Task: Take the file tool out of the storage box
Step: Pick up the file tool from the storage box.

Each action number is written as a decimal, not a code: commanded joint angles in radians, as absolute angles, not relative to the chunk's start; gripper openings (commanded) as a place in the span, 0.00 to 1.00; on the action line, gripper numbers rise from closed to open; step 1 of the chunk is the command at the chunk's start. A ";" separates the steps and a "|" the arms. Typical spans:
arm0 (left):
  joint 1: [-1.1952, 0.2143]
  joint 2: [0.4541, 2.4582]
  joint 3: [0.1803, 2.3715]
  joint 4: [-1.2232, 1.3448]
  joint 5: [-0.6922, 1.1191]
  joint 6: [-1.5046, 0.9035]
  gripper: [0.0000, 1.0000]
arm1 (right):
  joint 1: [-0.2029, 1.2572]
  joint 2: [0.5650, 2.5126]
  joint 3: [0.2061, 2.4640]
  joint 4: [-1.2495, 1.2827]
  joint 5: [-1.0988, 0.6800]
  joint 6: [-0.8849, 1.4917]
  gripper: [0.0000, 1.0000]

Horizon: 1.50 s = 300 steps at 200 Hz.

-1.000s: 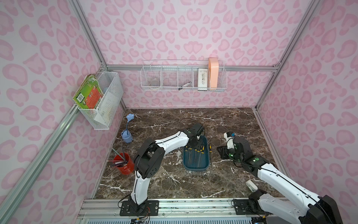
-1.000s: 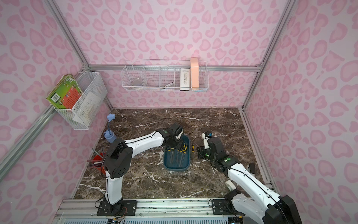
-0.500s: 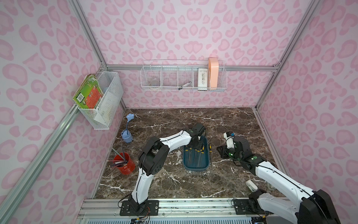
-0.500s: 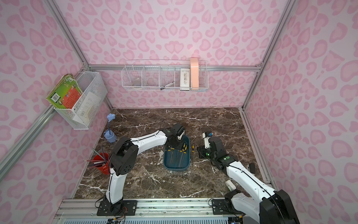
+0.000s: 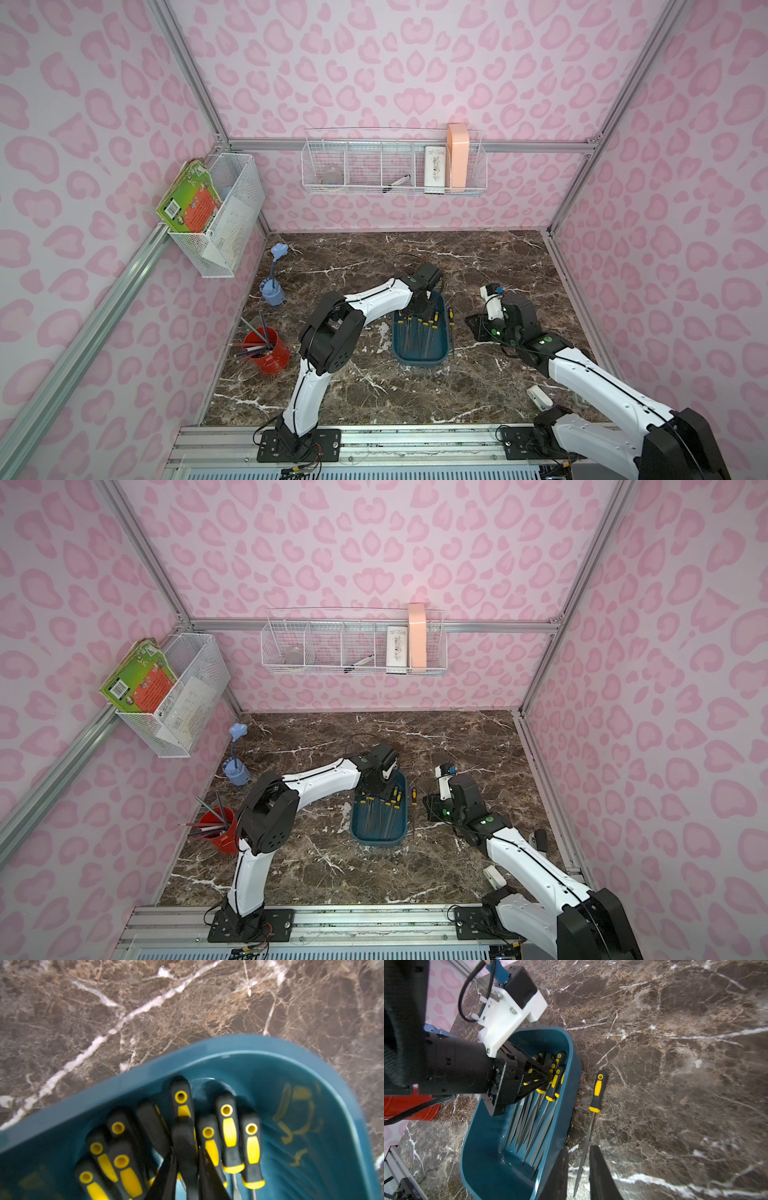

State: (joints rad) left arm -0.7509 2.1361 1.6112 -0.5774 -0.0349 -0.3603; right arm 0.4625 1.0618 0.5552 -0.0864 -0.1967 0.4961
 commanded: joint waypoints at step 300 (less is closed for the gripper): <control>-0.621 1.266 0.938 0.444 0.652 -0.579 0.00 | 0.634 1.103 0.345 0.995 -0.778 0.654 0.40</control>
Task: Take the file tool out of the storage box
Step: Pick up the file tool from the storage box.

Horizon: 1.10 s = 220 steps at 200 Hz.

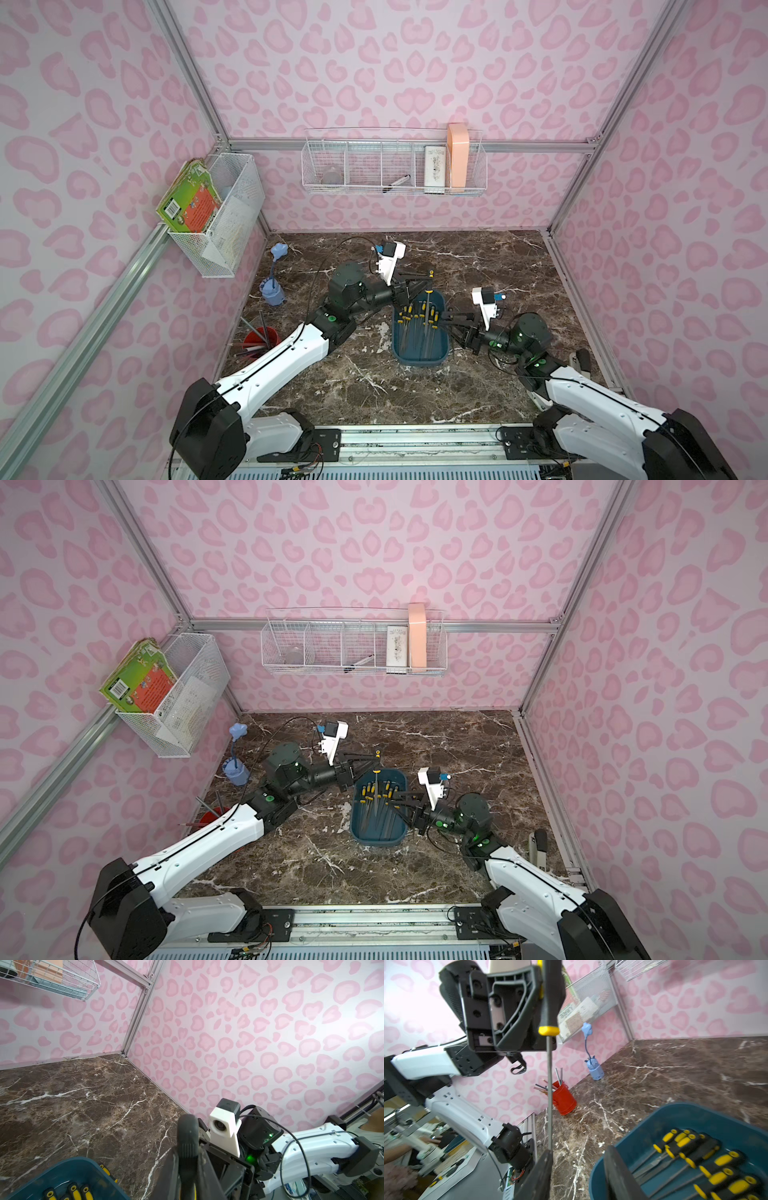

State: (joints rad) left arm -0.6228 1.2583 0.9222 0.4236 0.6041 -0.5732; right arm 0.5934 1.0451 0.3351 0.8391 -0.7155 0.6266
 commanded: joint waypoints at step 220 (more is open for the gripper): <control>-0.620 1.266 0.916 0.342 0.558 -0.518 0.77 | 0.651 1.092 0.397 0.666 -0.614 0.613 0.00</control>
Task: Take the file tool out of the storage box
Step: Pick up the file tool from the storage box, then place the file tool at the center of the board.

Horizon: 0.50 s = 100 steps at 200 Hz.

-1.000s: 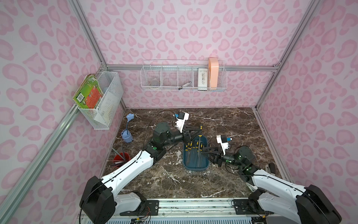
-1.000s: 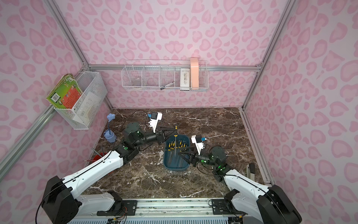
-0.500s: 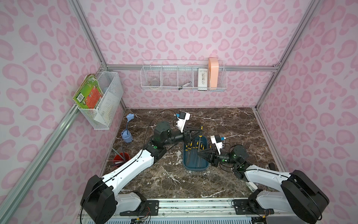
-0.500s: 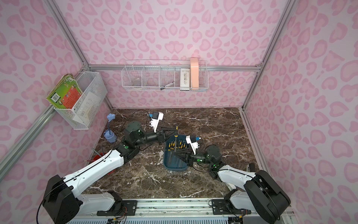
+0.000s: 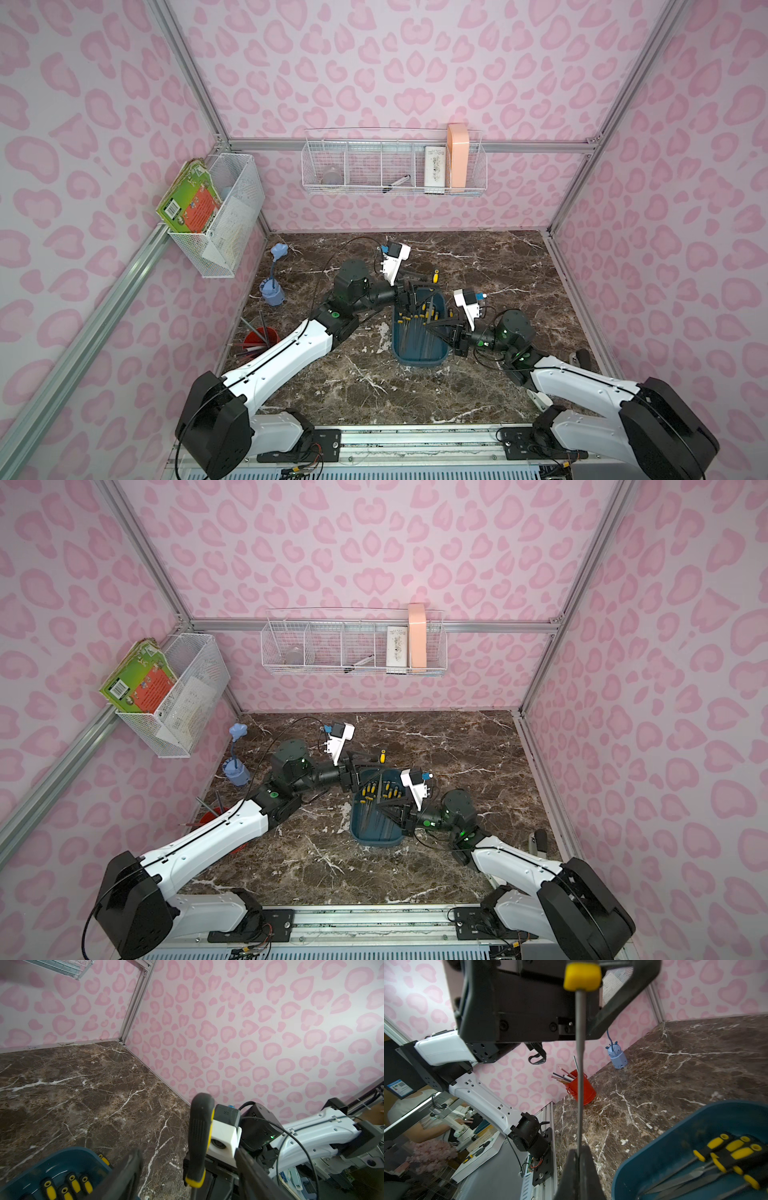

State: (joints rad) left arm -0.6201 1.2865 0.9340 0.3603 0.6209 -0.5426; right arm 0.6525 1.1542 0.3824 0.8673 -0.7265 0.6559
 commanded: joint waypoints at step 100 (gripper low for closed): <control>-0.623 1.426 0.982 -0.004 0.376 -0.454 0.75 | 0.602 1.123 0.686 -0.495 -0.048 0.540 0.00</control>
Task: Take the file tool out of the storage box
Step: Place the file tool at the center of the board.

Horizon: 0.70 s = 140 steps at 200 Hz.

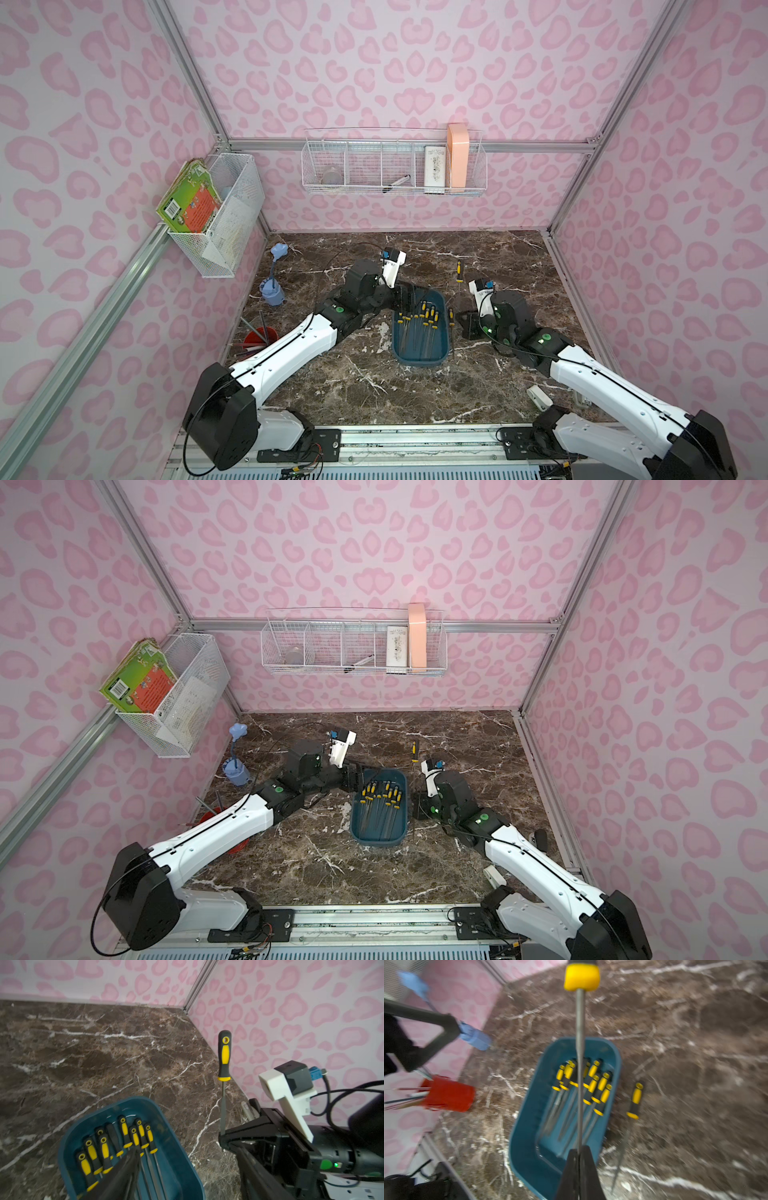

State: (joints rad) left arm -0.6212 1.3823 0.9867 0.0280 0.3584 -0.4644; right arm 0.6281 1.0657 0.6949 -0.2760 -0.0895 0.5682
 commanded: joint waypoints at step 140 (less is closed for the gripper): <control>-0.624 1.426 0.972 -0.059 0.394 -0.351 0.73 | 0.519 1.509 0.796 -0.545 -0.270 0.497 0.00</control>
State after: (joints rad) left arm -0.6258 1.4269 0.9707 -0.0444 0.3725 -0.3798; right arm 0.5224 1.4921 0.7891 -0.5327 -0.2176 0.4934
